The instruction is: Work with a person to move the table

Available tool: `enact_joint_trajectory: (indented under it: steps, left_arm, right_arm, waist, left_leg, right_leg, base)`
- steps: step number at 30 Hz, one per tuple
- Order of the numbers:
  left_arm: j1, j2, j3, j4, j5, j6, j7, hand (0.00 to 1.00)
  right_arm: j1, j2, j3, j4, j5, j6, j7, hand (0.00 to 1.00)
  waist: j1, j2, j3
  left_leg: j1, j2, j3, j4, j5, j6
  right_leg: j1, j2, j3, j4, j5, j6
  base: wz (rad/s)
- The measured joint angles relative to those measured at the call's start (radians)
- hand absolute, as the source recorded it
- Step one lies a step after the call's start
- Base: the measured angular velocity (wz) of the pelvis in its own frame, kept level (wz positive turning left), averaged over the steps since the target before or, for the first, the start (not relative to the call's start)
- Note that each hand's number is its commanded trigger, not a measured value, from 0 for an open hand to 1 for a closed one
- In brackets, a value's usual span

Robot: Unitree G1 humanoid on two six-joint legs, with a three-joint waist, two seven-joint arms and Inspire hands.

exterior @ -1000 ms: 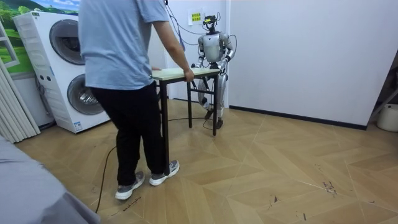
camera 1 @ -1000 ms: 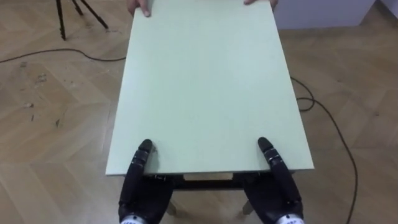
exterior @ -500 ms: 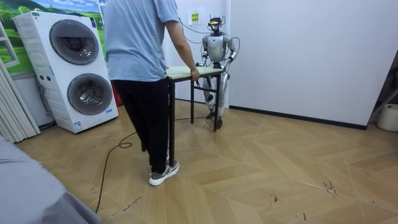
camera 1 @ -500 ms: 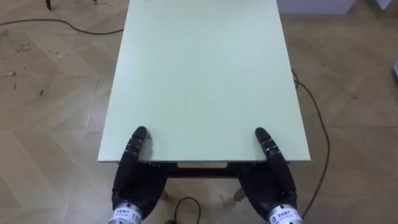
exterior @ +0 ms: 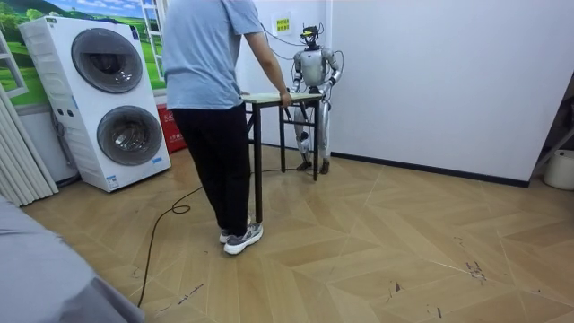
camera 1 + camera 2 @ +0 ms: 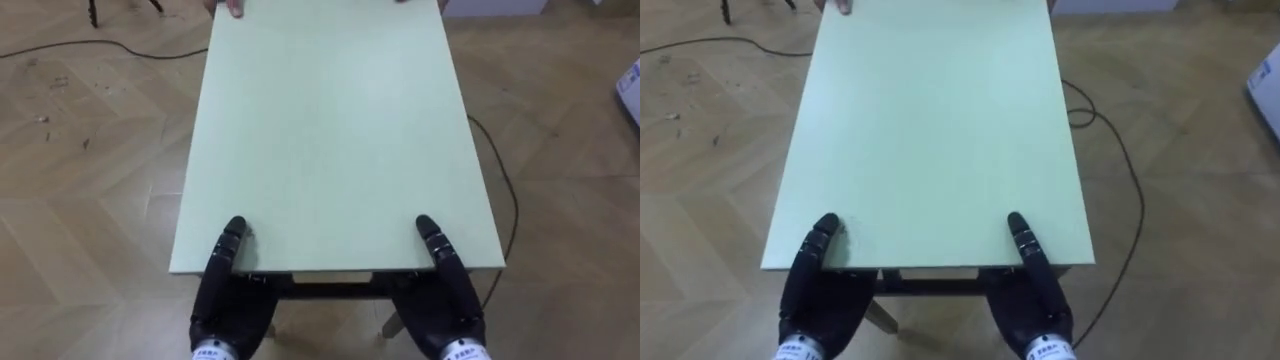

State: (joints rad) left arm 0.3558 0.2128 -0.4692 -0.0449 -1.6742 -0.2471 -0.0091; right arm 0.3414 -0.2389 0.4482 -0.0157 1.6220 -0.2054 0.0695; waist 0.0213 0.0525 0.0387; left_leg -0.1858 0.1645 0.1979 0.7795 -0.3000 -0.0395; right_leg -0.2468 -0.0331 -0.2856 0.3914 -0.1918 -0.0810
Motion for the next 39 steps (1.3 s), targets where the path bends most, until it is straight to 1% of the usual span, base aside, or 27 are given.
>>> enact_joint_trajectory:
  steps: [1, 2, 3, 4, 5, 7, 9, 13, 15, 18, 19, 21, 22, 23, 24, 25, 26, 27, 28, 29, 30, 31, 32, 33, 34, 36, 39]
  left_arm:
    - [-0.006, -0.003, 0.0, -0.003, 0.0, 0.001, 0.0, 1.0]
    - [-0.016, -0.008, 0.002, -0.003, 0.001, 0.001, 0.0, 1.0]
    - [-0.024, -0.012, 0.002, -0.003, 0.005, 0.001, 0.0, 1.0]
    - [-0.034, -0.013, 0.004, -0.002, 0.014, 0.001, 0.006, 1.0]
    - [-0.034, -0.012, 0.006, -0.003, 0.017, 0.001, 0.006, 1.0]
    - [-0.044, -0.014, 0.005, -0.003, 0.021, 0.002, 0.006, 1.0]
    - [-0.049, -0.012, 0.006, 0.0, 0.026, 0.001, 0.006, 1.0]
    - [-0.048, -0.017, 0.006, 0.009, 0.022, 0.005, 0.006, 1.0]
    - [-0.048, -0.019, 0.011, 0.023, 0.019, 0.013, 0.004, 1.0]
    - [-0.04, -0.029, 0.018, 0.048, 0.027, 0.029, -0.002, 1.0]
    - [-0.03, -0.031, 0.022, 0.05, 0.027, 0.035, -0.002, 1.0]
    - [-0.023, -0.032, 0.023, 0.054, 0.026, 0.042, -0.002, 1.0]
    - [-0.022, -0.032, 0.022, 0.057, 0.025, 0.045, -0.002, 1.0]
    - [-0.019, -0.032, 0.021, 0.056, 0.025, 0.045, -0.001, 1.0]
    - [-0.015, -0.033, 0.019, 0.057, 0.024, 0.045, -0.001, 1.0]
    - [-0.012, -0.038, 0.019, 0.056, 0.024, 0.044, -0.001, 1.0]
    - [-0.012, -0.041, 0.019, 0.057, 0.026, 0.043, -0.001, 1.0]
    - [-0.012, -0.041, 0.018, 0.058, 0.027, 0.042, -0.001, 1.0]
    - [-0.013, -0.035, 0.012, 0.058, 0.028, 0.044, 0.0, 1.0]
    - [-0.006, -0.024, 0.01, 0.057, 0.028, 0.044, 0.0, 1.0]
    - [-0.002, -0.021, 0.01, 0.056, 0.028, 0.043, 0.0, 1.0]
    - [0.004, -0.022, 0.011, 0.053, 0.028, 0.038, -0.002, 1.0]
    - [0.005, -0.03, 0.012, 0.049, 0.028, 0.033, -0.003, 1.0]
    - [0.005, -0.03, 0.014, 0.048, 0.03, 0.029, -0.003, 1.0]
    - [0.005, -0.033, 0.014, 0.048, 0.034, 0.021, -0.003, 1.0]
    - [0.011, -0.024, 0.014, 0.048, 0.034, 0.014, -0.003, 1.0]
    - [0.023, -0.024, 0.013, 0.045, 0.034, 0.001, -0.007, 1.0]
  right_arm:
    - [-0.002, 0.001, -0.001, -0.003, -0.001, -0.007, 0.0, 1.0]
    - [-0.005, 0.001, -0.001, -0.011, -0.001, -0.015, 0.0, 1.0]
    - [-0.007, 0.001, -0.001, -0.016, -0.002, -0.016, 0.0, 1.0]
    - [-0.008, 0.002, 0.0, -0.021, -0.002, -0.024, 0.0, 1.0]
    - [-0.008, 0.002, -0.002, -0.023, -0.002, -0.023, 0.0, 1.0]
    - [-0.009, 0.004, -0.008, -0.027, -0.006, -0.022, 0.003, 1.0]
    - [-0.009, 0.011, -0.01, -0.027, -0.006, -0.021, 0.003, 1.0]
    - [-0.006, 0.009, -0.01, -0.023, -0.009, -0.012, 0.006, 1.0]
    - [-0.006, 0.009, -0.014, -0.014, -0.01, -0.002, 0.006, 1.0]
    - [0.008, 0.012, -0.021, -0.002, -0.012, 0.011, 0.007, 1.0]
    - [0.016, 0.017, -0.033, 0.004, -0.012, 0.023, 0.007, 1.0]
    - [0.02, 0.016, -0.036, 0.008, -0.013, 0.034, 0.007, 1.0]
    - [0.021, 0.015, -0.033, 0.011, -0.013, 0.035, 0.007, 1.0]
    - [0.023, 0.008, -0.036, 0.011, -0.012, 0.034, 0.007, 1.0]
    - [0.024, 0.005, -0.036, 0.011, -0.011, 0.034, 0.006, 1.0]
    - [0.023, 0.004, -0.038, 0.011, -0.012, 0.034, 0.006, 1.0]
    - [0.023, 0.004, -0.037, 0.011, -0.012, 0.032, 0.006, 1.0]
    - [0.026, 0.005, -0.034, 0.011, -0.011, 0.032, 0.005, 1.0]
    - [0.042, 0.009, -0.029, 0.01, -0.01, 0.022, 0.005, 1.0]
    - [0.057, 0.012, -0.027, 0.01, -0.01, 0.019, 0.006, 1.0]
    - [0.06, 0.018, -0.026, 0.01, -0.01, 0.016, 0.006, 1.0]
    - [0.053, 0.021, -0.018, 0.01, -0.01, 0.014, 0.006, 1.0]
    - [0.043, 0.017, -0.018, 0.01, -0.01, 0.012, 0.006, 1.0]
    - [0.036, 0.014, -0.016, 0.01, -0.01, 0.011, 0.004, 1.0]
    - [0.027, 0.009, -0.01, 0.01, -0.01, 0.01, -0.002, 1.0]
    - [0.028, 0.008, -0.002, 0.01, -0.01, 0.009, -0.004, 1.0]
    - [0.029, 0.006, 0.007, 0.011, -0.01, 0.01, -0.004, 1.0]
  waist:
    - [-0.012, 0.005, -0.0001]
    - [-0.018, 0.013, -0.0047]
    - [-0.021, 0.015, -0.0053]
    - [-0.021, 0.014, -0.006]
    - [-0.024, 0.014, -0.0094]
    - [-0.044, 0.023, -0.0108]
    - [-0.045, 0.023, -0.0112]
    - [-0.036, 0.02, -0.0125]
    - [-0.031, 0.02, -0.0129]
    - [-0.015, 0.01, -0.0185]
    - [-0.015, 0.004, -0.022]
    - [-0.015, -0.002, -0.0222]
    - [-0.018, -0.009, -0.0217]
    - [-0.021, -0.019, -0.0209]
    - [-0.023, -0.022, -0.021]
    - [-0.023, -0.023, -0.0219]
    - [-0.025, -0.023, -0.0218]
    - [-0.03, -0.021, -0.0204]
    - [-0.049, -0.021, -0.0197]
    - [-0.051, -0.031, -0.0217]
    - [-0.048, -0.038, -0.0223]
    - [-0.025, -0.042, -0.0203]
    - [0.0, -0.04, -0.0206]
    - [0.008, -0.04, -0.0206]
    - [0.014, -0.04, -0.0208]
    - [0.015, -0.041, -0.0209]
    - [0.017, -0.045, -0.0208]
  left_leg:
    - [0.058, -0.002, -0.023, -0.01, -0.01, -0.015]
    - [0.104, -0.009, -0.046, -0.053, -0.035, -0.031]
    - [0.123, -0.019, -0.052, -0.099, -0.057, -0.033]
    - [0.145, -0.036, -0.062, -0.208, -0.088, -0.026]
    - [0.165, -0.047, -0.064, -0.289, -0.091, -0.026]
    - [0.166, -0.059, -0.066, -0.367, -0.091, -0.025]
    - [0.176, -0.072, -0.07, -0.411, -0.091, -0.024]
    - [0.179, -0.108, -0.07, -0.474, -0.065, 0.021]
    - [0.18, -0.111, -0.07, -0.477, -0.061, 0.029]
    - [0.181, -0.13, -0.063, -0.48, -0.055, 0.038]
    - [0.183, -0.135, -0.062, -0.476, -0.053, 0.043]
    - [0.182, -0.146, -0.061, -0.471, -0.048, 0.052]
    - [0.178, -0.158, -0.065, -0.473, -0.039, 0.062]
    - [0.174, -0.173, -0.066, -0.472, -0.03, 0.072]
    - [0.171, -0.179, -0.065, -0.471, -0.028, 0.076]
    - [0.157, -0.176, -0.06, -0.472, -0.021, 0.085]
    - [0.144, -0.168, -0.034, -0.474, -0.011, 0.088]
    - [0.145, -0.155, -0.007, -0.477, -0.002, 0.084]
    - [0.155, -0.139, 0.025, -0.494, 0.018, 0.076]
    - [0.169, -0.142, 0.037, -0.519, 0.033, 0.072]
    - [0.175, -0.146, 0.043, -0.525, 0.036, 0.069]
    - [0.178, -0.158, 0.047, -0.523, 0.036, 0.067]
    - [0.172, -0.162, 0.047, -0.526, 0.036, 0.067]
    - [0.168, -0.162, 0.047, -0.526, 0.036, 0.067]
    - [0.162, -0.156, 0.046, -0.527, 0.036, 0.067]
    - [0.164, -0.147, 0.043, -0.532, 0.036, 0.067]
    - [0.178, -0.144, 0.046, -0.549, 0.036, 0.067]
  right_leg:
    - [-0.032, -0.003, -0.005, 0.024, 0.004, 0.0]
    - [-0.061, -0.007, -0.017, 0.05, 0.008, -0.001]
    - [-0.08, -0.01, -0.018, 0.066, 0.008, 0.0]
    - [-0.104, -0.016, -0.018, 0.084, 0.019, 0.003]
    - [-0.114, -0.02, -0.024, 0.069, 0.04, 0.001]
    - [-0.125, -0.023, -0.033, 0.029, 0.077, 0.009]
    - [-0.13, -0.026, -0.031, 0.005, 0.105, 0.017]
    - [-0.151, -0.043, -0.029, -0.019, 0.149, 0.027]
    - [-0.15, -0.049, -0.023, -0.028, 0.165, 0.026]
    - [-0.144, -0.057, -0.014, -0.034, 0.185, 0.031]
    - [-0.14, -0.064, -0.014, -0.032, 0.189, 0.034]
    - [-0.137, -0.076, -0.01, -0.034, 0.207, 0.043]
    - [-0.137, -0.092, -0.004, -0.034, 0.217, 0.049]
    - [-0.138, -0.105, 0.016, -0.035, 0.227, 0.065]
    - [-0.138, -0.107, 0.031, -0.044, 0.24, 0.084]
    - [-0.135, -0.105, 0.07, -0.074, 0.269, 0.126]
    - [-0.133, -0.109, 0.107, -0.063, 0.269, 0.137]
    - [-0.13, -0.117, 0.111, -0.018, 0.228, 0.127]
    - [-0.109, -0.14, 0.092, 0.099, 0.131, 0.116]
    - [-0.076, -0.149, 0.092, 0.174, 0.092, 0.125]
    - [-0.057, -0.146, 0.101, 0.171, 0.066, 0.135]
    - [-0.042, -0.13, 0.114, 0.116, 0.061, 0.141]
    - [-0.033, -0.118, 0.12, 0.065, 0.064, 0.135]
    - [-0.029, -0.112, 0.119, 0.044, 0.069, 0.128]
    - [-0.017, -0.101, 0.118, 0.007, 0.08, 0.118]
    - [0.005, -0.087, 0.115, -0.03, 0.094, 0.12]
    - [0.025, -0.077, 0.119, -0.065, 0.108, 0.124]
  base:
    - [0.2]
    - [0.19]
    - [0.2]
    - [0.11]
    - [0.11]
    - [0.23]
    - [0.08]
    - [-0.02]
    - [-0.04]
    - [0.01]
    - [0.08]
    - [0.12]
    - [0.2]
    - [0.21]
    - [0.12]
    - [0.19]
    - [0.32]
    - [0.71]
    - [0.72]
    - [0.55]
    - [-0.1]
    - [-0.49]
    - [-0.53]
    - [-0.34]
    - [-0.1]
    - [-0.02]
    - [-0.07]
